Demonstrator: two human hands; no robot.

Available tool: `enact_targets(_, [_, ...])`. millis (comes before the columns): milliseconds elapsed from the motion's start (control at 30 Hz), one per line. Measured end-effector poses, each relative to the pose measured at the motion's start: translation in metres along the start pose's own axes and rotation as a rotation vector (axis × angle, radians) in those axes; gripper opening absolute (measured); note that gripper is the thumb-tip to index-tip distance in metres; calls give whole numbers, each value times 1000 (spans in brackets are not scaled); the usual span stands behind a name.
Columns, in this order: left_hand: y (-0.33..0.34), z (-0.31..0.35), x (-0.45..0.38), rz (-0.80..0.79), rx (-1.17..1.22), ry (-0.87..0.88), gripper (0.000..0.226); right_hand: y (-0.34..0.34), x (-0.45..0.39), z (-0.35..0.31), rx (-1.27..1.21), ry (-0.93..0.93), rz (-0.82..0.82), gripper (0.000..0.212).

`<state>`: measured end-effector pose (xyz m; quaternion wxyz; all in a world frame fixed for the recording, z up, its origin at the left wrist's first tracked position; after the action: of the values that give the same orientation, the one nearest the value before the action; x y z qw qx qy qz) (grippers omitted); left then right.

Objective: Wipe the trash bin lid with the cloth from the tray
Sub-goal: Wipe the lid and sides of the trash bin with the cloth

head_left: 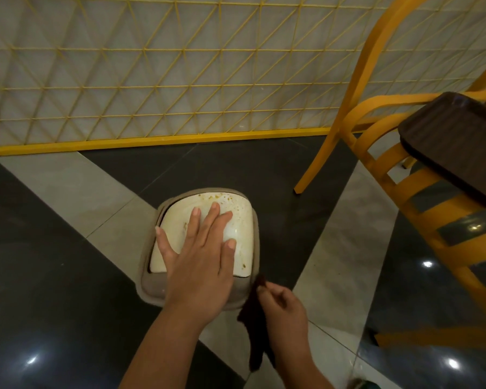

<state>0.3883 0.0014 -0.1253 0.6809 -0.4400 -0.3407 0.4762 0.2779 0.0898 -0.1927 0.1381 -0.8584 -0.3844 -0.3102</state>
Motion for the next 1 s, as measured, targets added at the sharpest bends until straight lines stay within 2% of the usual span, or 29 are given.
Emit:
enact_targets(133, [3,-1,5,12,-73,2,65,5,10,3,35,-115,39,16])
enact_targets(333, [6,-2,2,-1,-92,-6,64,26,17,-29,41,-359,-7,21])
enact_targets(467, [7,-3,1,8,-83,-4,63,30,4,-41,-65,-344,24,19])
enact_targets(600, [7,-2,2,1,-74,-16,64,25,33,0,-2,-323,33,22])
enact_targets(767, [8,-4,1,-2,-75,0,63,28,28,-21,120,-548,-21,27])
enact_targets(867, [8,-4,1,-2,-56,6,63,27,8,-29,52,-437,-8,23])
enact_targets(1000, [5,-10,-2,-13,-5,15,60,27,22,-1,35,-276,-3,19])
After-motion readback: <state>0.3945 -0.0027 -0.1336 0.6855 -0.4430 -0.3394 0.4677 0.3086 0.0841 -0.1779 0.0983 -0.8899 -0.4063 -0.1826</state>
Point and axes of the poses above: each hand's wrist, its own x-axis away from the middle knuckle, its own y-axis out of the palm, z = x × y, the point moved 1 cm from there along -x, towards the middle knuckle, and after that the axes turned 2 degrees about -x, right-handed, at the moved point
